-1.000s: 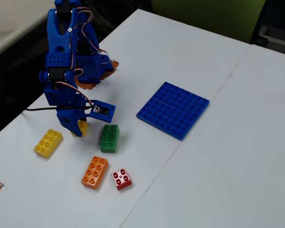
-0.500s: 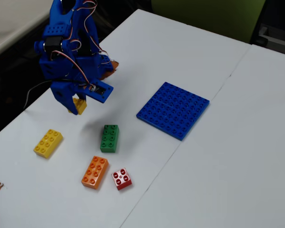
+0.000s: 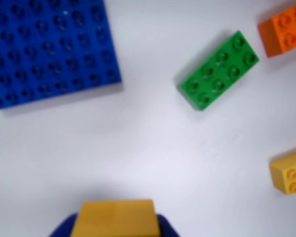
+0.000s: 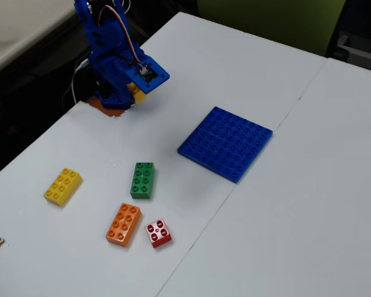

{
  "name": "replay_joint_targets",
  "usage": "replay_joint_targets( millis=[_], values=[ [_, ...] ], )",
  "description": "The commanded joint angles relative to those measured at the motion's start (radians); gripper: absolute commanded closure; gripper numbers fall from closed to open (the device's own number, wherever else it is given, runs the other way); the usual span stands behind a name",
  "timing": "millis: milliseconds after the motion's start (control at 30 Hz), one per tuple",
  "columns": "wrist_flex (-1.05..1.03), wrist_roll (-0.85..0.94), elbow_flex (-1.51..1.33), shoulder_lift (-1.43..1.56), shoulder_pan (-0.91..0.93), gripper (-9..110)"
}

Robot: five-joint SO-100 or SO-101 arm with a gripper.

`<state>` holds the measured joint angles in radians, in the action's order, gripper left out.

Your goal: Pick up the 2x2 yellow block and go up the 8x8 blue block.

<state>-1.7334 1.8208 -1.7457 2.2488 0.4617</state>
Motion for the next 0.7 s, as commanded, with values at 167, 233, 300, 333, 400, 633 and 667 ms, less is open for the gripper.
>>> replay_joint_targets(
  millis=[167, 233, 300, 333, 400, 633, 667],
  values=[
    [-0.015, -0.109, 0.132, 0.259, -0.202, 101],
    [-0.018, -0.17, 0.268, 0.212, -0.249, 101],
    [-0.017, -0.232, 0.417, 0.133, -0.29, 101],
    [-0.015, -0.264, 0.495, 0.084, -0.308, 101],
    [-0.014, -0.322, 0.657, -0.025, -0.336, 101],
    [-0.003, -0.526, 1.23, -0.505, -0.391, 101],
    [0.005, -0.554, 1.282, -0.568, -0.396, 101]
  ],
)
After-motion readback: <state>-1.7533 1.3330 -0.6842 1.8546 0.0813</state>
